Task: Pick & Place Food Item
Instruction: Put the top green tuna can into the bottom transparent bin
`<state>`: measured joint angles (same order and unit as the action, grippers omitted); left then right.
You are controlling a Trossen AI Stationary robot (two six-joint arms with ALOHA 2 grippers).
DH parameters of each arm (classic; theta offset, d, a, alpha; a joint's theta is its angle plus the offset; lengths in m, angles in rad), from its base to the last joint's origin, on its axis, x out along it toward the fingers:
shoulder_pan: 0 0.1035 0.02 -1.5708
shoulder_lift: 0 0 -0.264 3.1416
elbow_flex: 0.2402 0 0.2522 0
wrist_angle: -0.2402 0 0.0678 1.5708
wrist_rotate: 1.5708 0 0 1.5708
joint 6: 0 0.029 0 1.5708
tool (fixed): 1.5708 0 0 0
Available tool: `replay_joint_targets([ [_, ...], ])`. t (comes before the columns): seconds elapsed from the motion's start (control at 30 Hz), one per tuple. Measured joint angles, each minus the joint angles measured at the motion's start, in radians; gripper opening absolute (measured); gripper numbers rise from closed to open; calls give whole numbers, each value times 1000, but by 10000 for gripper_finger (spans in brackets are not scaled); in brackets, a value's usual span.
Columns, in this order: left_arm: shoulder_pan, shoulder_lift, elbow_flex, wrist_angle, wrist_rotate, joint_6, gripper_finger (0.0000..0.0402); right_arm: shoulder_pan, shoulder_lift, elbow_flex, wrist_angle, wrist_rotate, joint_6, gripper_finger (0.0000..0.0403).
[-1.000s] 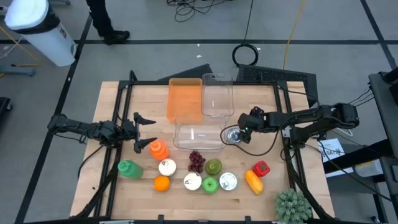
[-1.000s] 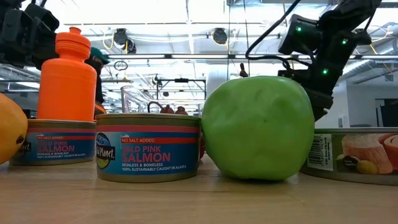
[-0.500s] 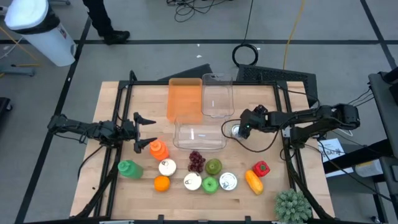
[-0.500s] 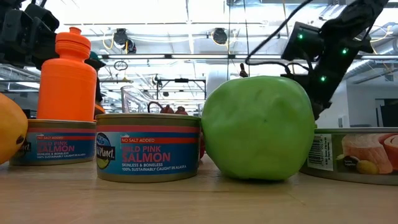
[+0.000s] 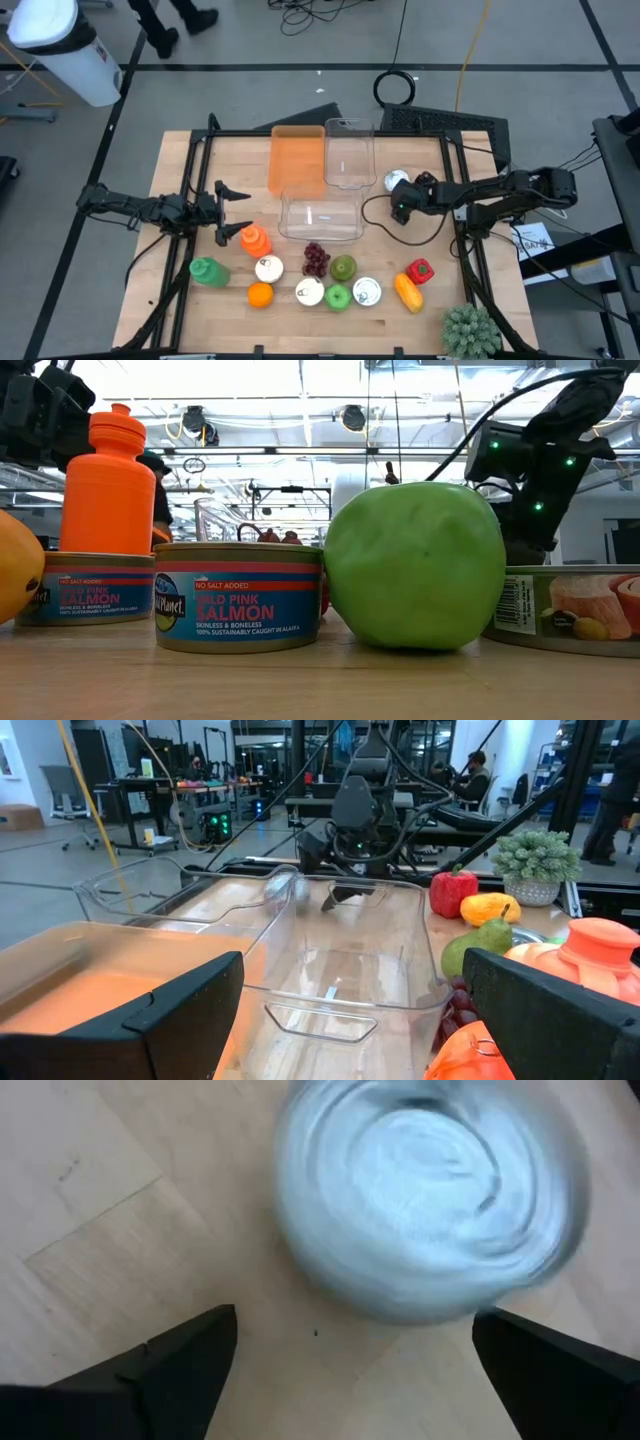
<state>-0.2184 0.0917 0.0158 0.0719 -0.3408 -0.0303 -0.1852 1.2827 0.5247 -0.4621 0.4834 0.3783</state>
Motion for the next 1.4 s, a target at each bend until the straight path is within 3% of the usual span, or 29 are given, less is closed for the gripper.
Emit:
replay_joint_targets([
  [0.13,0,0,0,0,0,0,392,0,-9,-2,17,42,-19,391],
  [0.43,0,0,0,0,0,0,392,-2,-17,-3,84,197,-241,391],
  [0.63,0,0,0,0,0,0,392,-72,3,-2,263,83,-445,391],
  [0.8,0,0,0,0,0,0,392,-173,68,-2,348,-34,-496,375],
  [1.0,0,0,0,0,0,0,392,-214,137,4,375,-39,-470,274],
  [1.27,0,0,0,0,0,0,392,-211,175,3,350,-62,-436,41],
  [1.4,0,0,0,0,0,0,392,-216,214,5,319,-81,-370,6],
])
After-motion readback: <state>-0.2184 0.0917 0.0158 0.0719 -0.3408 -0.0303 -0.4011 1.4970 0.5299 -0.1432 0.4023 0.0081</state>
